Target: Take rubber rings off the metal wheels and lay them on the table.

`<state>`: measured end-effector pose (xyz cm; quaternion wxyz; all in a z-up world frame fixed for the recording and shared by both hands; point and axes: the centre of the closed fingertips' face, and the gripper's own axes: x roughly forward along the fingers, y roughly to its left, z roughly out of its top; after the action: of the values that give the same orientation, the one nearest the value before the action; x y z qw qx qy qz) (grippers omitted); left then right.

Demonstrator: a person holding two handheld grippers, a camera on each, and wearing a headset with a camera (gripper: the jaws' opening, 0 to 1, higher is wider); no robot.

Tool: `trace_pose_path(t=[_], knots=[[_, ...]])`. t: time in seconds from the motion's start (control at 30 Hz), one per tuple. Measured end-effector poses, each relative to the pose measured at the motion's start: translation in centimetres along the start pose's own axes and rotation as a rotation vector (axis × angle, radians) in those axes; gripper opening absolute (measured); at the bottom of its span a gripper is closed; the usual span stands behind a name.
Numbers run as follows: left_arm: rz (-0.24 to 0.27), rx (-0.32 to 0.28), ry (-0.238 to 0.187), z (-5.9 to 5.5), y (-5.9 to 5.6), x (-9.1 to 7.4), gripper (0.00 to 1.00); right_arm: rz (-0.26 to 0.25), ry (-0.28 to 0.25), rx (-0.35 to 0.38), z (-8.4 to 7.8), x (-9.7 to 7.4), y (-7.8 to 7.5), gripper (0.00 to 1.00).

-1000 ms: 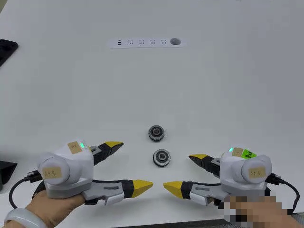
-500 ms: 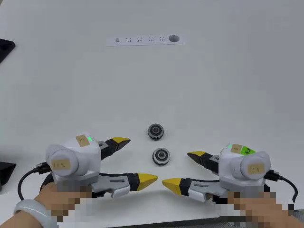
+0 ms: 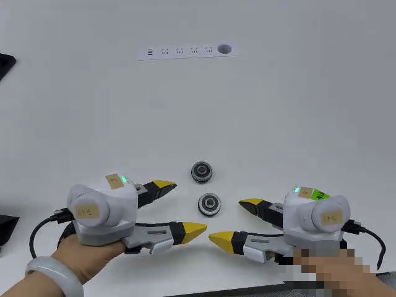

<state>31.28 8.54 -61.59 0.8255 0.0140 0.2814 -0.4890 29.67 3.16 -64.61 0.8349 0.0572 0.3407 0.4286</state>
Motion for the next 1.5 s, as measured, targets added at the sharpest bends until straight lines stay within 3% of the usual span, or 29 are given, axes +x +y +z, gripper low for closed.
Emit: trace_pose_path(t=[0.53, 1.0, 1.5], knots=[[-0.025, 0.036, 0.027, 0.1, 0.0, 1.1, 0.48, 0.023, -0.034, 0.101, 0.5, 0.0, -0.3, 0.51], [-0.054, 0.093, 0.057, 0.1, -0.3, 2.4, 0.36, 0.044, -0.061, 0.172, 0.8, 0.2, -0.3, 0.48], [-0.061, 0.169, 0.100, -0.3, -0.3, 3.7, 0.24, 0.048, -0.066, 0.198, 0.7, 0.2, -0.5, 0.46]])
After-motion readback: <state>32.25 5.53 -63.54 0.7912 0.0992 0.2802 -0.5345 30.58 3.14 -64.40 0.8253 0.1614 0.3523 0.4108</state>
